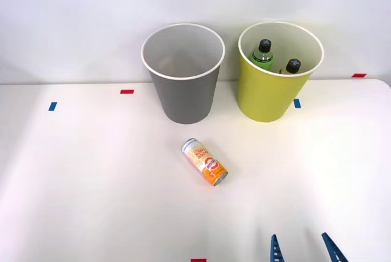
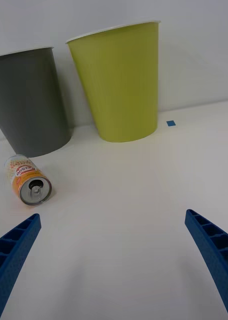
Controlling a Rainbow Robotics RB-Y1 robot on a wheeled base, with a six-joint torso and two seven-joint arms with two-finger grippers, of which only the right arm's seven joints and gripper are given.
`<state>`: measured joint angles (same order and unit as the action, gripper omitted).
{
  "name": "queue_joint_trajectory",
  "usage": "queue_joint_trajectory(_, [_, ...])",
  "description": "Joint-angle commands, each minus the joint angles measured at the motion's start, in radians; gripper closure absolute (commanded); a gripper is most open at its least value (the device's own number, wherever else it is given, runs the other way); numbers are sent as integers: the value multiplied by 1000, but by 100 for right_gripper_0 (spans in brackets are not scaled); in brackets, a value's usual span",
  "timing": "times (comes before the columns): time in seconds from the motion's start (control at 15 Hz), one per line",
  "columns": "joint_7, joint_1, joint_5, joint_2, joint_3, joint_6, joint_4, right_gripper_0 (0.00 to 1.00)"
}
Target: Put cans in the gray bin, plastic bottles in the light green bin
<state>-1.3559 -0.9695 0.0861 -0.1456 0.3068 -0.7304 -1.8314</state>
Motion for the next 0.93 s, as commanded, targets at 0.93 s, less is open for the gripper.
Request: queue_joint_trajectory(0.93, [0,0,0,0,0,0,0,0])
